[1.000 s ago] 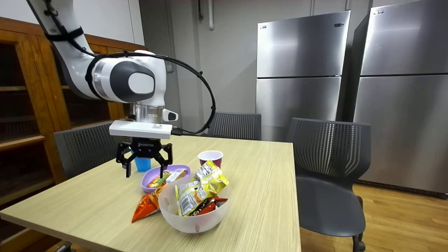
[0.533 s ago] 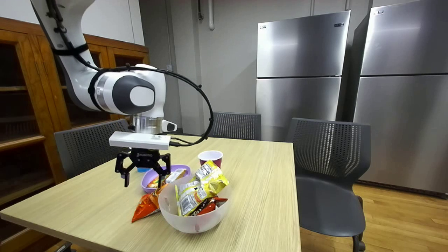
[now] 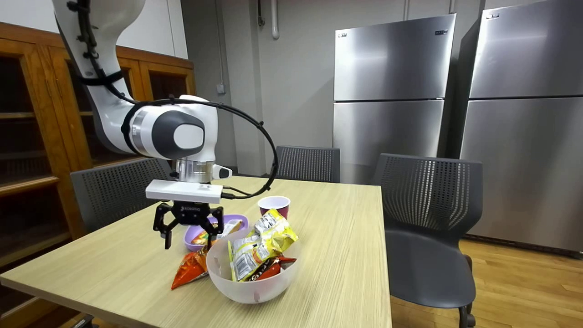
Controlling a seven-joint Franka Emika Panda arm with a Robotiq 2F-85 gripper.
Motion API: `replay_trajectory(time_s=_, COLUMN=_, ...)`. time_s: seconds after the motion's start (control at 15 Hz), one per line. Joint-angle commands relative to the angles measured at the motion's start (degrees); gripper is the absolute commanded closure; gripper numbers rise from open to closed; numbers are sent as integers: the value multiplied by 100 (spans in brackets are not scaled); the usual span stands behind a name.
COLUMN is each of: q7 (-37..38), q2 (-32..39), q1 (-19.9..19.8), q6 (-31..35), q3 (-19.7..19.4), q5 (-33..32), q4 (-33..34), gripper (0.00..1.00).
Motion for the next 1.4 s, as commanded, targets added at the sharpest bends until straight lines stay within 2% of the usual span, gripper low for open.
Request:
replay_trajectory(time_s=0.0, q7=253, q2=115, q1=-184, q6=78, q3=163, q5=-194, q4=109, gripper=0)
replay_trajectory(time_s=0.07, q7=262, q2=122, q1=-190, q6=101, q3=164, q5=-206, q4=109, gripper=25)
replay_trajectory(time_s=0.13, q7=264, q2=134, q1=-199, q6=116, q3=167, q5=-216, q4=115, gripper=26)
replay_trajectory(time_s=0.73, q7=296, q2=151, q1=-278, q6=182, q3=192, q5=-242, q4=119, gripper=97)
replay_trajectory(time_s=1.07, q7=243, q2=70, q1=-313, q6=116, q3=231, q5=-209, q4=75, gripper=100)
replay_trajectory(time_s=1.33, q7=58, q2=-299, q1=-428, q6=-111, q3=331, q5=-92, q4=-80, gripper=100)
